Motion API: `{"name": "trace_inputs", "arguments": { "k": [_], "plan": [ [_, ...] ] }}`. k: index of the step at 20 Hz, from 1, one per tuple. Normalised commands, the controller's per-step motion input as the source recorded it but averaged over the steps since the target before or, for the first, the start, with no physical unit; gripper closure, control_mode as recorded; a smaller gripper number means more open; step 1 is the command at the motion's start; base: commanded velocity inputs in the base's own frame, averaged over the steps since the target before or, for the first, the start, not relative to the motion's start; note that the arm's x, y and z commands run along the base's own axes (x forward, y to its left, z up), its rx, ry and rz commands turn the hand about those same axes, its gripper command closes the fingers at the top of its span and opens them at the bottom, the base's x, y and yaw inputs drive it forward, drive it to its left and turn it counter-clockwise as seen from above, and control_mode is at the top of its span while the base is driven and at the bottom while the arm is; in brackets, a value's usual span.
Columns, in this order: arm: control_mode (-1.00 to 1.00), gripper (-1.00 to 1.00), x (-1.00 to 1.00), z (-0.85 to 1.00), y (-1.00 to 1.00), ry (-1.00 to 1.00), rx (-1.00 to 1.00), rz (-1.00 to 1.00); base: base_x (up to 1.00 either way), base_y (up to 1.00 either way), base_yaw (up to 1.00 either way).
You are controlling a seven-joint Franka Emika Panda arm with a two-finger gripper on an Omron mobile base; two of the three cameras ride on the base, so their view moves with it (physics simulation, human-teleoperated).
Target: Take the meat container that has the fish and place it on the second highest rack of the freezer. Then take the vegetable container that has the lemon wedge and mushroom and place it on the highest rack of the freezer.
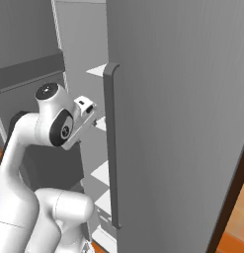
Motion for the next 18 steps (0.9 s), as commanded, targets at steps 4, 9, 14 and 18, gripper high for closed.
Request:
{"name": "trace_inputs", "arguments": {
  "k": [4, 9, 14, 18],
  "plan": [
    [-1.00, -1.00, -0.74, 0.41, 0.09, 0.01, 0.33, -0.63, 0.00, 0.00, 0.00],
    [-1.00, -1.00, -0.88, 0.03, 0.00, -0.02, 0.46, -0.69, 0.00, 0.00, 0.00],
    [-1.00, -1.00, -0.94, -0.09, 0.12, -0.02, 0.39, -0.65, 0.00, 0.00, 0.00],
    [-1.00, -1.00, -0.75, -0.30, 0.38, -0.09, 0.10, -0.33, 0.00, 0.00, 0.00]
  ]
}}
